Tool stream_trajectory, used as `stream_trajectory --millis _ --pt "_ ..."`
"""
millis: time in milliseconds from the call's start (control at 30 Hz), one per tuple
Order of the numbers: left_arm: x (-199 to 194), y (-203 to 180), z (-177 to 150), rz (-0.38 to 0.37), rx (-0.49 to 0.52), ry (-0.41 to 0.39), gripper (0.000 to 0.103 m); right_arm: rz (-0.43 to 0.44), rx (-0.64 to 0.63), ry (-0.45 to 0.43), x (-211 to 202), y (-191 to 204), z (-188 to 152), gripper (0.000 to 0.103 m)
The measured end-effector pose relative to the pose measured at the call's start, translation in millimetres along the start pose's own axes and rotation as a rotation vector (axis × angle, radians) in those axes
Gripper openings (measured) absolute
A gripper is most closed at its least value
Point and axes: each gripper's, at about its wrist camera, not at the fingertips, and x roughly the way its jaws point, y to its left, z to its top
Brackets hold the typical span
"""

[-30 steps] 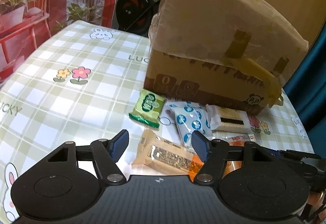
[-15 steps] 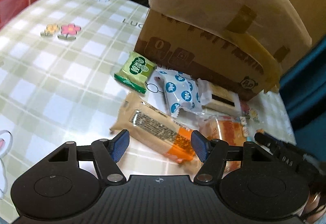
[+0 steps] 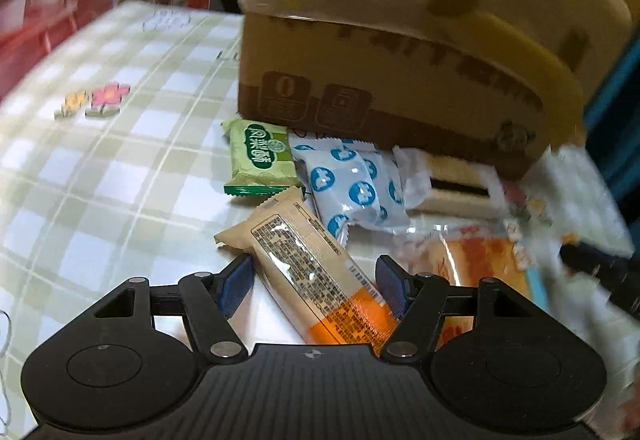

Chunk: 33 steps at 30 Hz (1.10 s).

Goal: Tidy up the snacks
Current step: 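Close the left tool on the orange-and-beige snack bar while the right tool holds the cookie packet, then carry the snack bar and cookie packet over the box and open both tools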

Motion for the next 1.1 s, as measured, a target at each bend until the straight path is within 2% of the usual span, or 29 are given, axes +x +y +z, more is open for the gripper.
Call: stream_trajectory --millis 67,233,400,767,933,1100 --pt "1 -6 -3 0.027 0.026 -0.01 0.07 0.002 0.003 0.001 0 0 -1 0.015" --pt "-8 0 -8 0.013 -0.004 -0.022 0.046 0.01 -0.006 -0.013 -4 4 -1 0.015" --pt "-23 10 -14 0.005 -0.012 -0.047 0.039 0.019 -0.005 -0.026 -6 5 0 0.015" --pt "-52 18 -16 0.001 0.003 -0.14 0.038 0.049 -0.019 -0.058 -14 15 4 0.015" --pt "-69 17 -8 -0.003 0.011 -0.211 0.038 0.064 -0.026 -0.116 -29 17 17 0.015" --pt "-93 16 14 -0.03 0.006 -0.3 0.038 0.084 -0.039 -0.205 -54 18 43 0.015"
